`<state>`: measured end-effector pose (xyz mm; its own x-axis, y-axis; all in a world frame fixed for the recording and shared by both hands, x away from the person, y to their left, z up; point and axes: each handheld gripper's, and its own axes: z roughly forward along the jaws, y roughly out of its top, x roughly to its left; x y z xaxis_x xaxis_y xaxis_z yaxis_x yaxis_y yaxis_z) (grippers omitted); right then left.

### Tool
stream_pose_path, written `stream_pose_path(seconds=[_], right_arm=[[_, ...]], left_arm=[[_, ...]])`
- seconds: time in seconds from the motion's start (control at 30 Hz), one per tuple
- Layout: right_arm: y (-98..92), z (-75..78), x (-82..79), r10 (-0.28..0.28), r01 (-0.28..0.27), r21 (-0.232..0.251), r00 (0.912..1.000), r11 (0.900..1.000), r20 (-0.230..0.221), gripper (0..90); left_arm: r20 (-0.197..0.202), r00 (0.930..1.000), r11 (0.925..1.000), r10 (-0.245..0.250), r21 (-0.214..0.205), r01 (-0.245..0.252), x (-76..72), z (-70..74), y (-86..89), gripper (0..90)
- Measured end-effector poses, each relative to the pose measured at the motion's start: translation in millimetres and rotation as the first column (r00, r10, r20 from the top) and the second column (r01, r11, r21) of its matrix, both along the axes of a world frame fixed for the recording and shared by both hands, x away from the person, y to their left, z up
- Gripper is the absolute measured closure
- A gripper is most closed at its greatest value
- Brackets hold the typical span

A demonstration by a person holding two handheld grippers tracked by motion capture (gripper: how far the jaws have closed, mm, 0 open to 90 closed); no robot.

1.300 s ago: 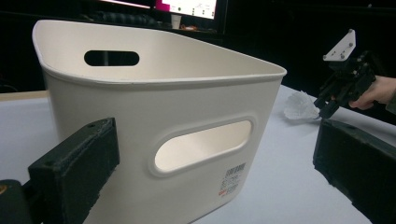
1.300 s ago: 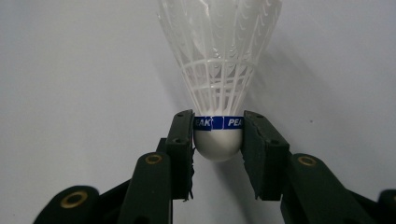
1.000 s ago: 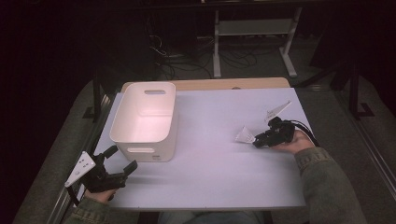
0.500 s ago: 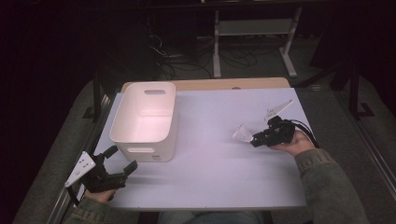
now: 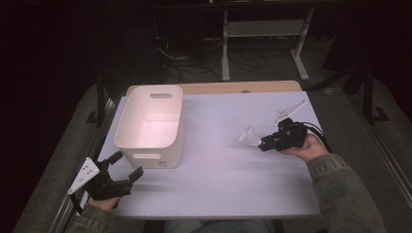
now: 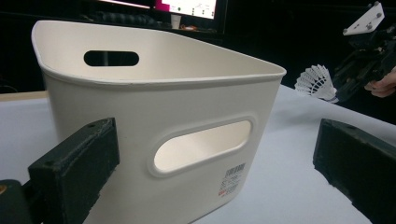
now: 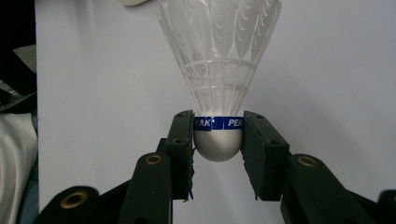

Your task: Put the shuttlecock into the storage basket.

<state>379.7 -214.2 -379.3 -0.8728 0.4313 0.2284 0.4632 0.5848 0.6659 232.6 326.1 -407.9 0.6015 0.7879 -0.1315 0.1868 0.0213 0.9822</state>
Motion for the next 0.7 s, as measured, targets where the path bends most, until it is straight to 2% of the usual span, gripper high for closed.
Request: stream_pose_path(seconds=[0.17,0.2,0.53,0.6,0.7], right_arm=[[5.2,5.4,1.0,0.014,-0.014,0.007,0.9999,0.9999,0.006,63.6],[6.5,6.9,0.6,0.014,-0.014,0.019,0.9999,0.9997,-0.006,63.7],[17.3,20.1,2.5,0.016,-0.016,0.011,0.9997,0.9998,0.021,63.6],[19.5,23.7,2.3,0.016,-0.016,0.022,0.9996,0.9996,0.022,63.6],[22.2,27.5,3.2,0.019,-0.020,0.021,0.9989,0.9996,0.042,63.6]], left_arm=[[-0.001,1.0000,1.0000,-0.002,0.002,0.002,-0.3,0.2,0.1,0.0],[0.000,1.0000,1.0000,-0.003,0.000,0.003,-0.1,0.0,0.1,0.0],[0.001,1.0000,1.0000,-0.006,0.000,0.006,0.2,0.2,0.0,0.0],[0.001,1.0000,1.0000,-0.007,-0.001,0.007,0.2,0.3,0.1,0.0],[0.001,1.0000,1.0000,-0.007,0.000,0.007,0.1,0.3,0.1,0.0]])
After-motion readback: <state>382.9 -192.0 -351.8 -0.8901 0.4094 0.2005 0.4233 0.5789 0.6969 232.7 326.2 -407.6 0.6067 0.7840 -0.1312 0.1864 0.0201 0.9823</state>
